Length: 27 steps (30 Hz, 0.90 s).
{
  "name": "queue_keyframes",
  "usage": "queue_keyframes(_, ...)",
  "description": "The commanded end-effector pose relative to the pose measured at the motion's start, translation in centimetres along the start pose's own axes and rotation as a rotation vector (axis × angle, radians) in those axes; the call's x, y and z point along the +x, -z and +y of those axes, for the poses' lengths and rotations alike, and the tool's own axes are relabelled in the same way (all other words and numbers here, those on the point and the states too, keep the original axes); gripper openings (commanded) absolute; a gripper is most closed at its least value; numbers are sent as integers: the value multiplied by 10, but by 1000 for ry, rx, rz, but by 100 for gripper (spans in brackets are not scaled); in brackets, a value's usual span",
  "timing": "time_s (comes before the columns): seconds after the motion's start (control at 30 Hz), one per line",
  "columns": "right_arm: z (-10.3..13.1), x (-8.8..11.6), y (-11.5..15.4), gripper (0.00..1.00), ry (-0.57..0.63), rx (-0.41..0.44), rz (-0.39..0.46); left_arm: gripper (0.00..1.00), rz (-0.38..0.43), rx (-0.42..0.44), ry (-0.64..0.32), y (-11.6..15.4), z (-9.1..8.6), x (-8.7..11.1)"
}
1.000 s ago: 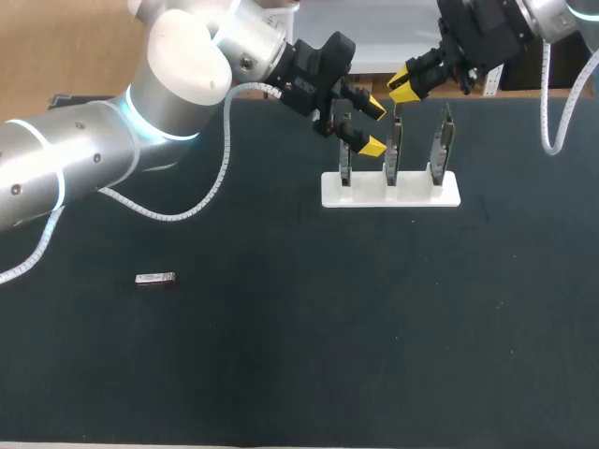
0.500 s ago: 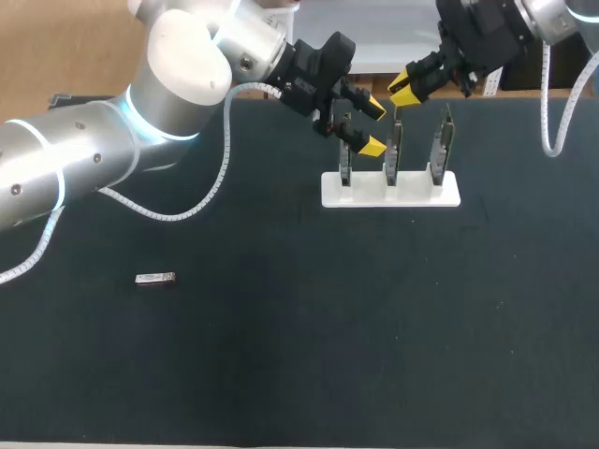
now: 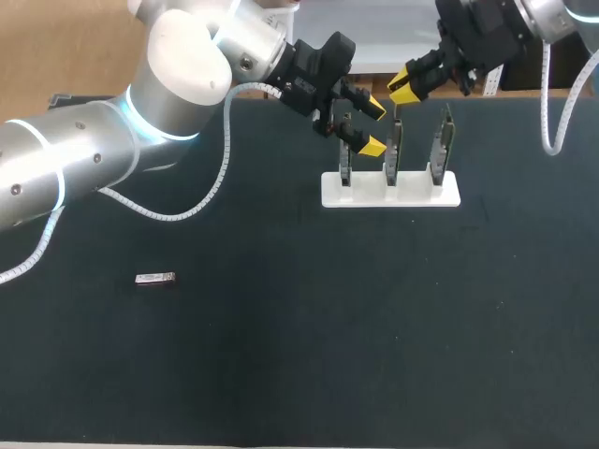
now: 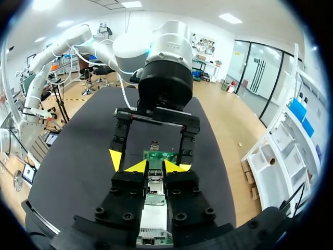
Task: Pick up the optical module with the left hand, and insert it into the network port with the right hand.
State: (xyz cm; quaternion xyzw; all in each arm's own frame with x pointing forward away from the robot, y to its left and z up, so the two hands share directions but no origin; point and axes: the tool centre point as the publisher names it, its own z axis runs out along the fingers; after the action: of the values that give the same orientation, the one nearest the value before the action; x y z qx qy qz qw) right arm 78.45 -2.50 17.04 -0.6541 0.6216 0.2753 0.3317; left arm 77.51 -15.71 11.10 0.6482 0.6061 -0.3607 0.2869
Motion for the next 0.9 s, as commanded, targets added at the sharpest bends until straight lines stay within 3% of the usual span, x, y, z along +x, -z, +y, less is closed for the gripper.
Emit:
queue_keyframes(0.03,1,-2,0,0,4,4,1,100,4,3,1,0,2,-1)
queue_keyframes(0.9,4,1,-1,0,1,3,9,100,4,3,1,0,2,-1)
